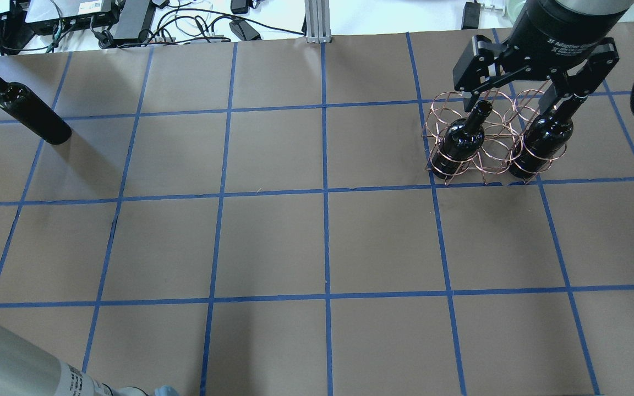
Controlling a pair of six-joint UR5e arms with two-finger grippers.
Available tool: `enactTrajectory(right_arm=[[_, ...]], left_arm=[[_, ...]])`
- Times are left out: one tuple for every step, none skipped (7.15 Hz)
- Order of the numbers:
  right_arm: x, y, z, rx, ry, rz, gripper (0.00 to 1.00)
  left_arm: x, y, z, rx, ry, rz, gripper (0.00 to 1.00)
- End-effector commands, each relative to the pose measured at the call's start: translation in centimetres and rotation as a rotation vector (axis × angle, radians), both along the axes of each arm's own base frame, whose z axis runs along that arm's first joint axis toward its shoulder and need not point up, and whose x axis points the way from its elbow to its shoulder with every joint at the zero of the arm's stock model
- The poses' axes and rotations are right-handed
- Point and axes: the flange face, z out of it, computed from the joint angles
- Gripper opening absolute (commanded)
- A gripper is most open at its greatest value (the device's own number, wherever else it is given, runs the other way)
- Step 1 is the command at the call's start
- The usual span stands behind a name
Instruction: Place wine into wine basket
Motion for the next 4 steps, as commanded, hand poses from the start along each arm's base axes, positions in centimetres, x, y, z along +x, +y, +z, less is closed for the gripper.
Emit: enactTrajectory(right_arm=[[0.0, 0.0, 0.0, 0.000, 0.000, 0.001, 1.00], [0.0, 0.0, 0.0, 0.000, 0.000, 0.001, 1.00], [0.0, 0.0, 0.0, 0.000, -0.001, -0.001, 1.00], [0.0, 0.0, 0.0, 0.000, -0.001, 0.001, 1.00]], left_arm=[[1.7, -1.6, -2.5, -0.024, -0.037, -0.018, 1.00], [2.2, -2.3, -3.6, -0.028, -0.033, -0.024, 1.00], [2.6, -3.0, -4.2, -0.036, -0.037, -0.014, 1.00], [2.9, -3.4, -4.7, -0.042, -0.038, -0.015, 1.00]])
